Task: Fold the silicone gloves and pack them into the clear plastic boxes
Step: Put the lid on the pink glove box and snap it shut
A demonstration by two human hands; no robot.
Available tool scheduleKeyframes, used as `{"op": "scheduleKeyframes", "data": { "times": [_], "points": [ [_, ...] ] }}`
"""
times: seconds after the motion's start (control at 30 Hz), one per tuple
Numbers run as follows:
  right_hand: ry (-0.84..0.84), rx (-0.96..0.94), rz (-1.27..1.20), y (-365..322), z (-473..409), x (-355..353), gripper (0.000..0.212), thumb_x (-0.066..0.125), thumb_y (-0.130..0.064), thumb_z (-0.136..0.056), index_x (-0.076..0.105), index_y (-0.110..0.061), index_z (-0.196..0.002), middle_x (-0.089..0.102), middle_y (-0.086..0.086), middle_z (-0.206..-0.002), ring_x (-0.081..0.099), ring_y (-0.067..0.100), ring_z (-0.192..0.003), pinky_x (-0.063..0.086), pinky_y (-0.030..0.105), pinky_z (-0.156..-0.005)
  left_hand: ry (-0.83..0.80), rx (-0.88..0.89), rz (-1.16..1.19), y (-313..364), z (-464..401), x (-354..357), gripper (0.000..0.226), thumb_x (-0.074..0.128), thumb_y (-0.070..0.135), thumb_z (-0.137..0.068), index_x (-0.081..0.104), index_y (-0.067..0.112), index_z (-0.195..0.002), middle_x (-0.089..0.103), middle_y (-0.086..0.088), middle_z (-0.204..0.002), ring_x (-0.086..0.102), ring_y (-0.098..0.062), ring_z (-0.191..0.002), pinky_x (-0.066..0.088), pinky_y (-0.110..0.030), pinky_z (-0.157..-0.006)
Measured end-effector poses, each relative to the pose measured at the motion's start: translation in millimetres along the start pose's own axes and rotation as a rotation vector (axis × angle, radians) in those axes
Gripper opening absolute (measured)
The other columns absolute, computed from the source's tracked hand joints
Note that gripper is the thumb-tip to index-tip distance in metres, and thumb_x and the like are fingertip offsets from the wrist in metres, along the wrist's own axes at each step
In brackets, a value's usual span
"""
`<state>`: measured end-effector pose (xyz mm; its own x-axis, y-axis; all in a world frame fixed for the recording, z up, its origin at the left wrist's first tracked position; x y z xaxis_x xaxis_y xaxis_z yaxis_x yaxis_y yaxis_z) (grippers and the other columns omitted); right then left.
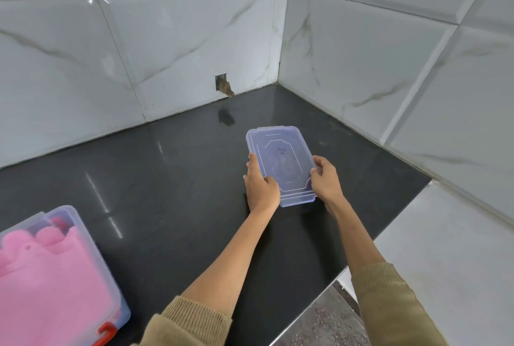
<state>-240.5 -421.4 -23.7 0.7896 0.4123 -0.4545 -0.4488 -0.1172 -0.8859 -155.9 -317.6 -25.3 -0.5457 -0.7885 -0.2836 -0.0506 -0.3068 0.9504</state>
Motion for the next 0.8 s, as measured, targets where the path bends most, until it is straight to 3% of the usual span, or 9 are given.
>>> {"op": "scheduleKeyframes", "data": {
  "times": [0.17, 0.37, 0.53, 0.6, 0.63, 0.67, 0.73, 0.8],
  "points": [
    [-0.03, -0.059, -0.087, -28.2, 24.0, 26.1, 0.034, 0.037, -0.005, -0.099, 0.045, -0.011, -0.132, 0.054, 0.008, -0.128, 0.051, 0.014, -0.099, 0.049, 0.032, -0.09, 0.142, 0.128, -0.022, 6.0, 3.3, -38.9, 0.059, 0.034, -0.003, -0.097, 0.021, 0.021, -0.149, 0.021, -0.001, -0.157, 0.014, -0.025, -0.145, 0.027, -0.045, -0.115],
    [-0.181, -0.211, -0.179, -66.5, 64.4, 61.9, 0.034, 0.037, -0.005, -0.099, 0.048, -0.008, -0.131, 0.059, 0.004, -0.122, 0.058, 0.013, -0.1, 0.047, 0.003, -0.068, 0.31, 0.188, -0.078, 7.6, 24.8, -113.3, 0.059, 0.031, -0.008, -0.095, 0.023, 0.016, -0.148, 0.021, 0.0, -0.157, 0.01, -0.02, -0.146, 0.02, -0.044, -0.118],
    [-0.35, -0.301, -0.267, -98.4, 109.6, 97.7, 0.032, 0.041, -0.009, -0.1, 0.05, -0.012, -0.13, 0.061, -0.003, -0.12, 0.06, 0.0, -0.095, 0.047, 0.004, -0.068, 0.451, 0.145, -0.071, 6.3, 57.4, -186.2, 0.056, 0.032, -0.008, -0.095, 0.026, 0.012, -0.147, 0.025, -0.003, -0.155, 0.022, -0.021, -0.143, 0.025, -0.039, -0.116],
    [-0.407, -0.306, -0.308, -107.8, 129.6, 112.7, 0.036, 0.042, -0.012, -0.1, 0.044, -0.013, -0.136, 0.055, -0.008, -0.122, 0.058, -0.001, -0.095, 0.044, -0.003, -0.067, 0.505, 0.127, -0.053, 5.1, 73.4, -213.2, 0.056, 0.031, -0.008, -0.094, 0.029, 0.013, -0.146, 0.033, -0.001, -0.15, 0.048, -0.008, -0.122, 0.045, -0.016, -0.097],
    [-0.436, -0.304, -0.322, -112.1, 139.6, 119.7, 0.039, 0.043, -0.013, -0.1, 0.041, -0.013, -0.138, 0.052, -0.009, -0.124, 0.056, 0.001, -0.098, 0.042, -0.004, -0.068, 0.53, 0.126, -0.034, 4.5, 81.9, -225.0, 0.056, 0.031, -0.009, -0.094, 0.03, 0.013, -0.145, 0.038, 0.002, -0.143, 0.054, 0.006, -0.1, 0.044, 0.001, -0.076],
    [-0.47, -0.306, -0.332, -115.9, 149.3, 126.5, 0.04, 0.043, -0.014, -0.1, 0.04, -0.014, -0.14, 0.052, -0.01, -0.124, 0.055, 0.001, -0.101, 0.042, -0.005, -0.07, 0.556, 0.126, -0.013, 3.2, 90.3, -235.9, 0.056, 0.031, -0.01, -0.093, 0.031, 0.013, -0.144, 0.04, 0.005, -0.135, 0.053, 0.018, -0.083, 0.037, 0.008, -0.059],
    [-0.545, -0.316, -0.352, -123.0, 168.1, 138.6, 0.041, 0.043, -0.015, -0.1, 0.038, -0.016, -0.141, 0.053, -0.017, -0.12, 0.056, -0.002, -0.099, 0.044, -0.001, -0.075, 0.602, 0.113, 0.028, -1.2, 106.4, -255.0, 0.056, 0.031, -0.011, -0.093, 0.031, 0.011, -0.145, 0.04, 0.007, -0.13, 0.04, 0.037, -0.066, 0.029, 0.01, -0.049],
    [-0.62, -0.321, -0.371, -128.6, 184.7, 149.5, 0.043, 0.043, -0.015, -0.1, 0.037, -0.016, -0.142, 0.053, -0.015, -0.127, 0.055, 0.0, -0.107, 0.045, 0.01, -0.088, 0.649, 0.083, 0.047, -6.6, 122.0, -272.9, 0.057, 0.03, -0.011, -0.093, 0.03, 0.012, -0.145, 0.038, 0.002, -0.143, 0.034, 0.042, -0.061, 0.029, 0.01, -0.049]
  ]
}}
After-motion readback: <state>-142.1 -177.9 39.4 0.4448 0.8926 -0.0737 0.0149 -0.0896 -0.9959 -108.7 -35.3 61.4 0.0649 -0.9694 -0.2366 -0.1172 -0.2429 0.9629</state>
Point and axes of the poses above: each hand's wrist, its own z-axis away from the middle knuckle, its own x-axis out of the palm, y = z × x, the point moved 1 cm from there along -z, towards the middle knuckle
